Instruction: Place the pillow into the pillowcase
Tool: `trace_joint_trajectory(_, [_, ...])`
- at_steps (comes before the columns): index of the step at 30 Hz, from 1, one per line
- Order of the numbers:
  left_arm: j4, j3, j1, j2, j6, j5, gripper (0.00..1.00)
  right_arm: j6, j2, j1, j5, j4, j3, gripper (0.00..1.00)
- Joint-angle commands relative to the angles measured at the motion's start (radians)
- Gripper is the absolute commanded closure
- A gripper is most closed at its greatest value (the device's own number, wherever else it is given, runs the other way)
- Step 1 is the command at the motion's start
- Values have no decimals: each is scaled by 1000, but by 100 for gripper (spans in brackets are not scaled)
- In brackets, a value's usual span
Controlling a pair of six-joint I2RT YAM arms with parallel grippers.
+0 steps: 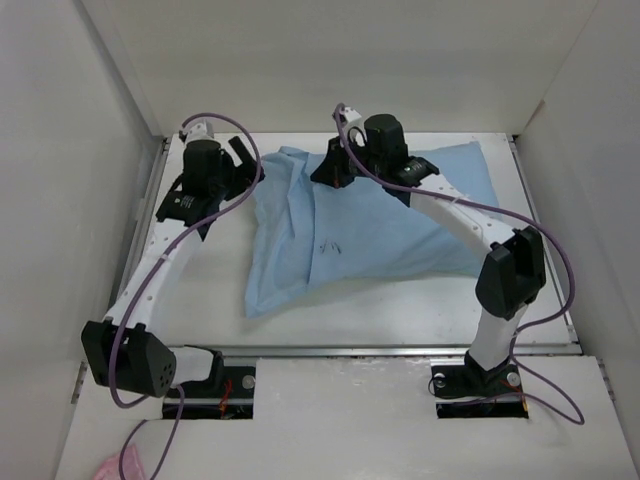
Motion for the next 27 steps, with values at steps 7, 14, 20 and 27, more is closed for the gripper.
trace_joint_trajectory(7, [252,-141,-65,108,44,245,46,12,22,45,-22,83,105,100])
trace_joint_trajectory(14, [334,-51,-175,289,107,333,43,46,54,67,-59,103,205,100])
trace_joint_trajectory(20, [184,-5,-135,308,102,253,45,46,162,95,-61,54,326,100])
trace_joint_trajectory(27, [13,-79,-23,-38,13,-23,0,46,182,95,-42,54,283,100])
